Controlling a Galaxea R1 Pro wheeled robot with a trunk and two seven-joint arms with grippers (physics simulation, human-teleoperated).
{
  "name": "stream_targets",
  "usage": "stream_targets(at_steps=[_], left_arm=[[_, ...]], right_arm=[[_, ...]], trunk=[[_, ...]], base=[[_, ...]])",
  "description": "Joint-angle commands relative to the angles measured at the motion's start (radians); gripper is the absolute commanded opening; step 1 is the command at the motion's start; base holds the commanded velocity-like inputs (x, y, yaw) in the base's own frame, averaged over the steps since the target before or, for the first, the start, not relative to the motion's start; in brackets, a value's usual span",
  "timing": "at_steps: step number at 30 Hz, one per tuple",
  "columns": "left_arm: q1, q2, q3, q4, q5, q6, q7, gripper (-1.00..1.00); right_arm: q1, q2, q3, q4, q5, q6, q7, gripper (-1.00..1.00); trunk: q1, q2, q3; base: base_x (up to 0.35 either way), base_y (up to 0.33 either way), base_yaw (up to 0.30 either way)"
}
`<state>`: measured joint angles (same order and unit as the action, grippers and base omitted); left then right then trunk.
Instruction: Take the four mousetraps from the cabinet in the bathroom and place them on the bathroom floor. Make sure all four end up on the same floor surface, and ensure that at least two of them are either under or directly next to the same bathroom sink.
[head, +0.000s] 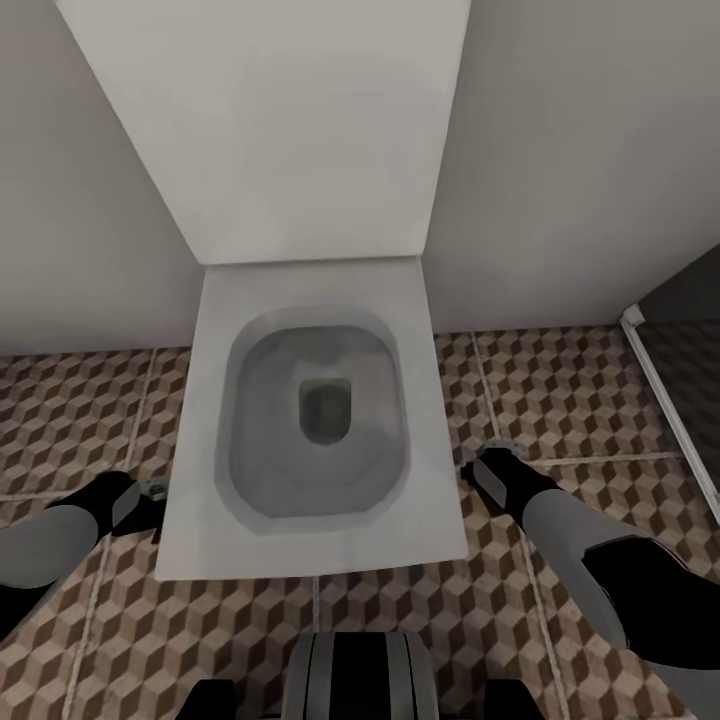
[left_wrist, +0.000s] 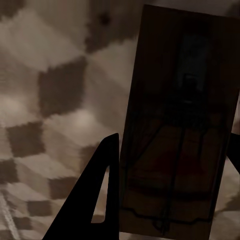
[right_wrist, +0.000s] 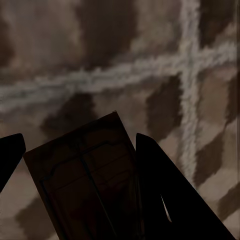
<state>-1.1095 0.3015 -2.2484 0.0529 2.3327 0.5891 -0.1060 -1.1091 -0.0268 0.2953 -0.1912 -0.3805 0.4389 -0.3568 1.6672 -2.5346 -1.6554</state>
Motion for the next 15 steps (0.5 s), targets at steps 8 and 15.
stream_targets(at_steps=[8, 15], left_arm=[[0.0, 0.004, -0.008, 0.002, 0.002, 0.005, -0.011, -1.0], [-0.001, 0.004, -0.008, 0.002, 0.002, 0.005, -0.011, -1.0]], right_arm=[[0.0, -0.002, 0.008, -0.003, -0.012, 0.004, -0.007, -1.0], [0.0, -0.002, 0.008, -0.003, -0.012, 0.004, -0.007, -1.0]], trunk=[[0.0, 0.0, 0.008], [0.0, 0.0, 0.007]], base=[[0.0, 0.0, 0.0], [0.0, 0.0, 0.0]])
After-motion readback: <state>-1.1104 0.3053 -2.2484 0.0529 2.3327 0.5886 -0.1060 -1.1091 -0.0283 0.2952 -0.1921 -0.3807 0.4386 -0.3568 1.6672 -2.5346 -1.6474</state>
